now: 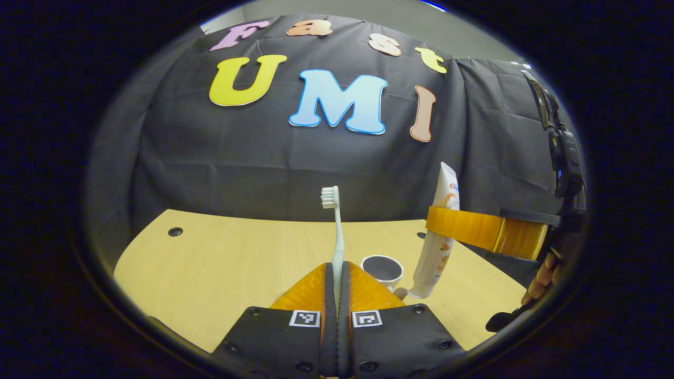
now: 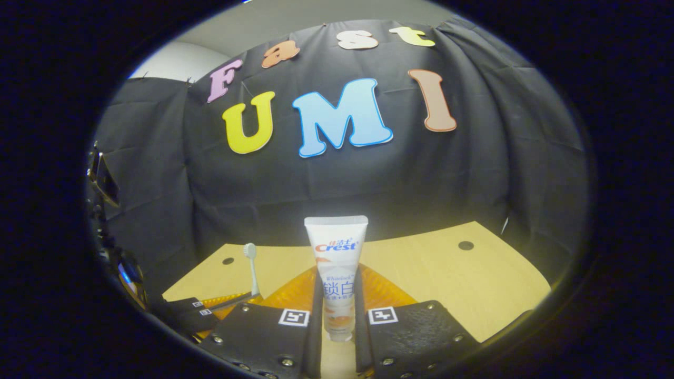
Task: Put the toothbrush and toothpaste on the desktop into the cup, then pick up the cup and place it on the coaster on the desktop.
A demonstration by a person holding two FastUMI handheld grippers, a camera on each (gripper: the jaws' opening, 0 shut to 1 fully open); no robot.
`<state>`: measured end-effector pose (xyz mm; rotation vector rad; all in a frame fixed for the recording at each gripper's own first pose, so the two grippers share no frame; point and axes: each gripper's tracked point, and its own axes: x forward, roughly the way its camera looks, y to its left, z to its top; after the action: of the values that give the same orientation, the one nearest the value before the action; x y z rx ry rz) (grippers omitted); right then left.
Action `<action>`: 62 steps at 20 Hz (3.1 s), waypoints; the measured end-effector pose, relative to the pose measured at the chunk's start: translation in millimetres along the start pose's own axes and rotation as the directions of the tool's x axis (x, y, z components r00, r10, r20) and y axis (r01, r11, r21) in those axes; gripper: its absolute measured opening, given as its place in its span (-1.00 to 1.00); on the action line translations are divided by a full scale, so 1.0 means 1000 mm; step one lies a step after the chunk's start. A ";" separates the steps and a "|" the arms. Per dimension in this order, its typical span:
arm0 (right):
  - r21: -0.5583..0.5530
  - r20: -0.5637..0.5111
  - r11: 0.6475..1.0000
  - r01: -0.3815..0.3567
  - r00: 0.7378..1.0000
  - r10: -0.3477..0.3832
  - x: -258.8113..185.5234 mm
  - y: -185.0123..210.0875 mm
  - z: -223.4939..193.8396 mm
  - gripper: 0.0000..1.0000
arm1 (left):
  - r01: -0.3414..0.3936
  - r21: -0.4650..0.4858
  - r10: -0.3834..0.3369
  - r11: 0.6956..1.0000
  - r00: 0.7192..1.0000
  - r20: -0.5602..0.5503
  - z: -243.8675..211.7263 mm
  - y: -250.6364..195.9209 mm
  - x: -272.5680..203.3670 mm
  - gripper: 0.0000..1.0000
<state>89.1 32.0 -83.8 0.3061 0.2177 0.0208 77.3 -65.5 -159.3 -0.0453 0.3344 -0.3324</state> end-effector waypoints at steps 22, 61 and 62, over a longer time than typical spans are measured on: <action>-0.055 -0.219 0.997 0.046 0.974 -0.057 0.096 -0.029 -0.094 -0.34 | -0.007 0.068 -0.005 0.998 0.986 0.168 0.041 0.011 0.027 -0.86; -0.001 -0.284 0.992 0.130 0.951 -0.124 -0.043 -0.093 -0.061 0.80 | 0.155 0.014 -0.156 0.988 0.979 0.130 -0.008 -0.052 0.140 -0.74; -0.003 -0.284 0.992 0.130 0.951 -0.125 -0.043 -0.093 -0.061 0.80 | 0.155 0.016 -0.156 0.988 0.981 0.116 -0.011 -0.052 0.140 -0.74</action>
<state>32.7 -41.3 -159.7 0.3036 0.5226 -0.0657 181.7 -159.7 -208.8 -0.0837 0.2139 -0.4835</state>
